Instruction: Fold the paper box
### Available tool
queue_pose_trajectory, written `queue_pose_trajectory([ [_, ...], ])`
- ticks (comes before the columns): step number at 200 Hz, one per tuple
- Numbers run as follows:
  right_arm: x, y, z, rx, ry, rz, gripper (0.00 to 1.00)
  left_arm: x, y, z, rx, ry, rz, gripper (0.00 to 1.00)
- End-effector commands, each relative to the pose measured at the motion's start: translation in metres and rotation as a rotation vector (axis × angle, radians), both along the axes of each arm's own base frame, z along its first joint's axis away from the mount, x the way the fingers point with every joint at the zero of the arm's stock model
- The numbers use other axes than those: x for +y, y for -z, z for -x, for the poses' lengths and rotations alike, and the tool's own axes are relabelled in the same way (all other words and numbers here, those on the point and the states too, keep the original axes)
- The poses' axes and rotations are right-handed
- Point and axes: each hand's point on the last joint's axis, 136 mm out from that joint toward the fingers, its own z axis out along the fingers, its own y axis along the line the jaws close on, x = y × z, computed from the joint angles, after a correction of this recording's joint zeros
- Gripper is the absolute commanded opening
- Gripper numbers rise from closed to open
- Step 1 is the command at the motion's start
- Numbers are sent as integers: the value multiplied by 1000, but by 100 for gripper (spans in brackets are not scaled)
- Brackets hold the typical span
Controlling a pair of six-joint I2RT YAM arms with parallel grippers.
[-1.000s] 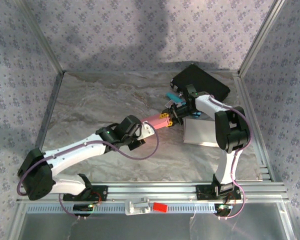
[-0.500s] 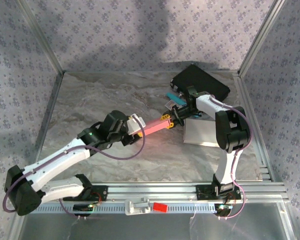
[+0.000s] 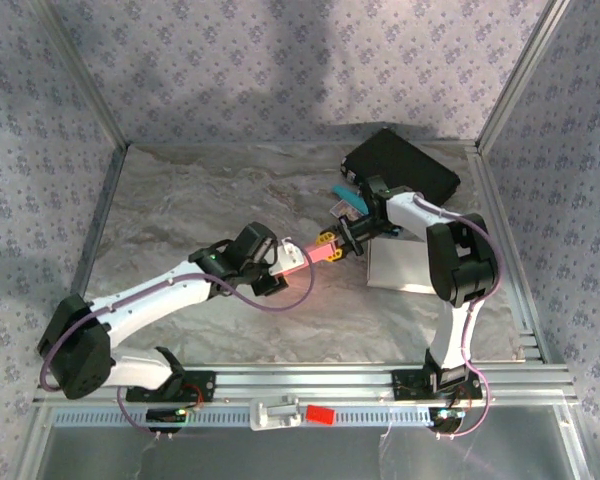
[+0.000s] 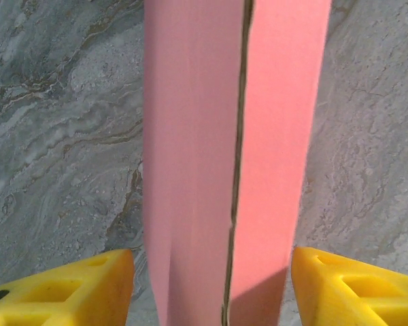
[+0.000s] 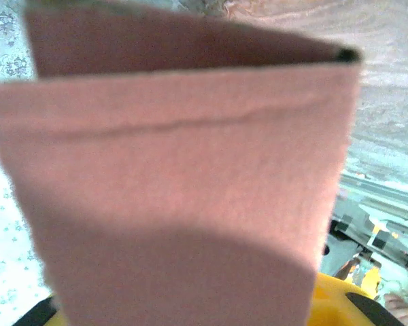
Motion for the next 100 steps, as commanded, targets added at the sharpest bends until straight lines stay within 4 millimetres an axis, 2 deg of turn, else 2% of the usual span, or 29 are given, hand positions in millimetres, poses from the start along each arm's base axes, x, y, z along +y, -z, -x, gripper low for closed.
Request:
queue_pose_trajectory([
  [1, 4, -11, 9, 56, 9, -17, 29, -7, -11, -8, -57, 16, 1, 61],
  [34, 6, -12, 12, 81, 4, -15, 32, -7, -6, -5, -40, 25, -8, 54],
  [67, 4, -8, 14, 104, 5, -7, 41, -7, -2, 4, 8, 54, -19, 45],
  [100, -1, -5, 16, 110, 13, 9, 50, -11, 0, 16, 107, 101, -18, 43],
])
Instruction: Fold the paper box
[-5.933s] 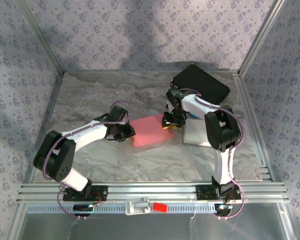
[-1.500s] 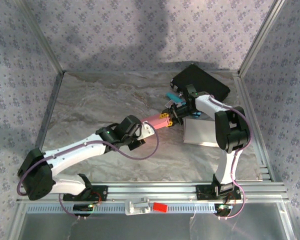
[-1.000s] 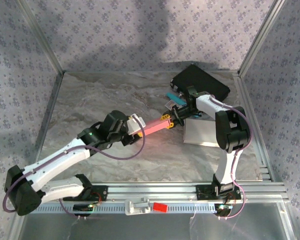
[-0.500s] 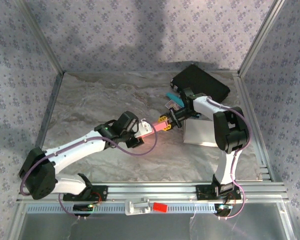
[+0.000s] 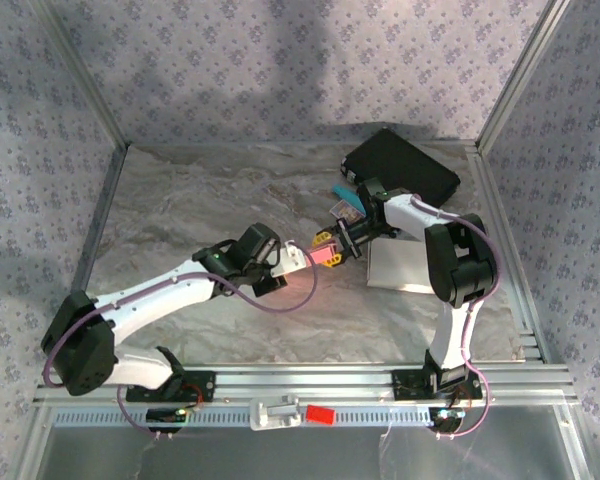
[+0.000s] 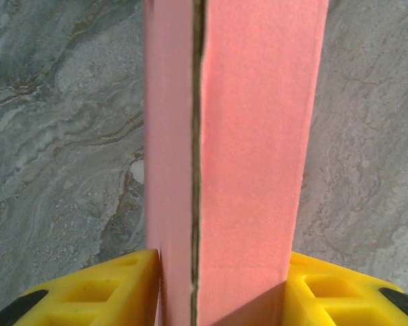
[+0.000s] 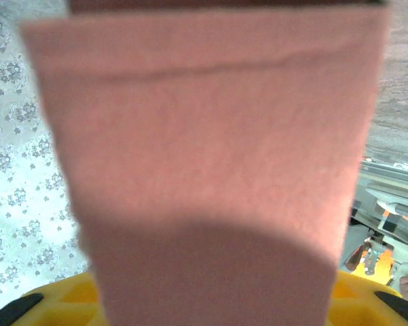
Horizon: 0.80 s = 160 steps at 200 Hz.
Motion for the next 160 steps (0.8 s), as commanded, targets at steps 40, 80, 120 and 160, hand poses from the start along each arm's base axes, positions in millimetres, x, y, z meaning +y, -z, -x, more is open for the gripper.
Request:
queue_pose_trajectory([
  [40, -27, -13, 1, -10, 57, 35, 63, -10, -5, 22, 235, 55, -11, 39],
  [80, -50, -24, 2, -70, 90, 112, 66, -4, -2, 31, 334, 20, -53, 38],
  [120, -96, -39, -9, -329, 148, 314, 65, 6, 0, 35, 408, -30, -102, 38],
  [160, -120, -50, 3, -646, 98, 609, 56, 13, 4, 33, 484, -90, -144, 38],
])
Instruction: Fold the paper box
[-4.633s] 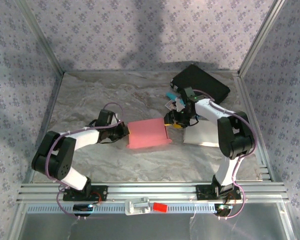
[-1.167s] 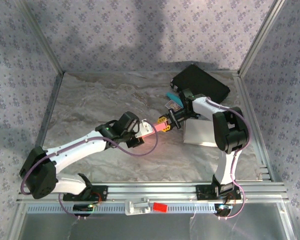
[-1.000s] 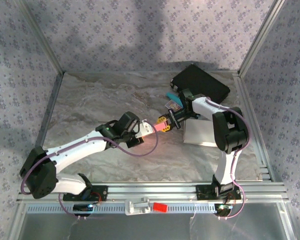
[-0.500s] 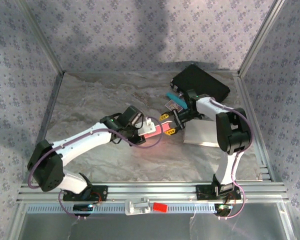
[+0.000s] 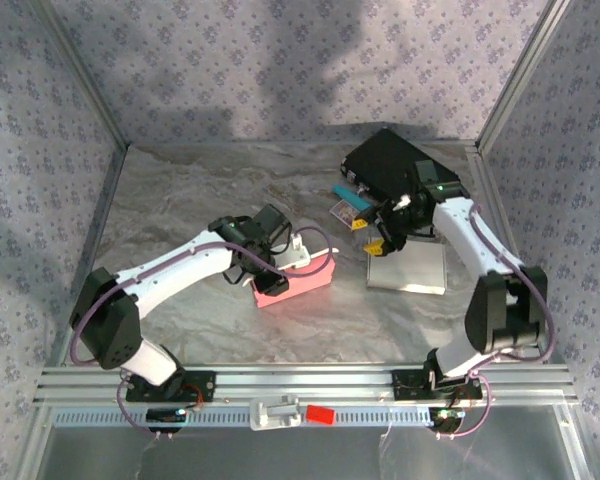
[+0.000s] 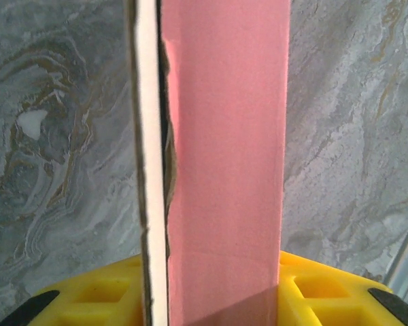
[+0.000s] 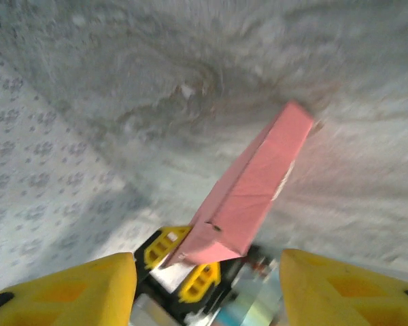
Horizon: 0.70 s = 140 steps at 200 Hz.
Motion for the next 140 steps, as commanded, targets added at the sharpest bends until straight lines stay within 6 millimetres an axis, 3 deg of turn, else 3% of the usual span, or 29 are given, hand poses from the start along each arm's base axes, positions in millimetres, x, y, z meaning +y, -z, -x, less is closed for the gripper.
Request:
queue_pose_trajectory([
  [1, -18, 7, 16, -133, -23, 247, 56, 10, 3, 8, 92, -44, -51, 38],
  [32, 19, 12, 40, -214, -50, 237, 50, 9, 3, 2, 62, -66, -39, 39],
  [60, 52, 9, 43, -296, -100, 255, 51, 8, 0, -2, 41, -74, -27, 40],
  [140, 75, 35, 33, -252, -140, 314, 48, 7, -1, -5, 20, -75, -19, 42],
])
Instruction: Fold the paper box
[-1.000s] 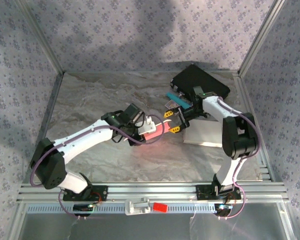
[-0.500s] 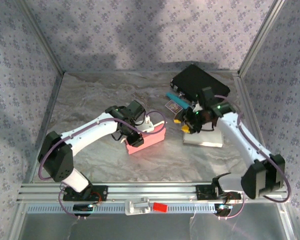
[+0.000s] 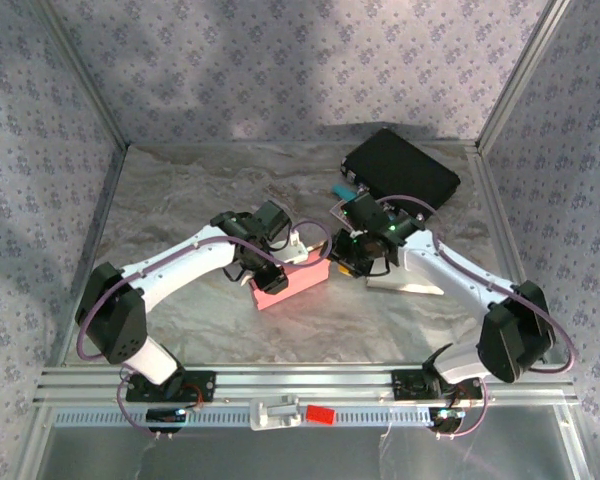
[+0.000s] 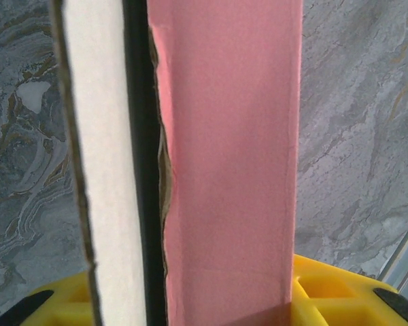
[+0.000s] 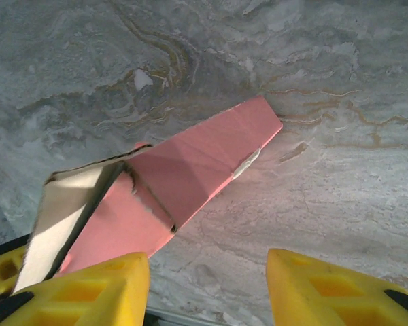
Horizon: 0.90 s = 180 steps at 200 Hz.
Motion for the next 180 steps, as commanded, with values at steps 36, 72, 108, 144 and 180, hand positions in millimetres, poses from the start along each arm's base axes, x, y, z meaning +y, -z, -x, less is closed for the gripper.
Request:
queue_pose_trajectory([
  [36, -8, 1, 2, 20, 27, 70, 37, 3, -6, -5, -45, 16, -6, 41],
  [72, -17, -62, -23, -268, -106, 60, 39, 5, -5, -1, -55, 99, -11, 40],
  [108, -36, -96, -36, -616, -509, 177, 43, 9, -5, 0, -57, 179, 0, 40],
  [144, -29, -92, -13, -737, -856, 97, 37, 9, -10, 3, -60, 233, 33, 40],
  [180, -21, -65, -3, -677, -1035, 144, 35, 11, -12, 6, -53, 270, 50, 41],
])
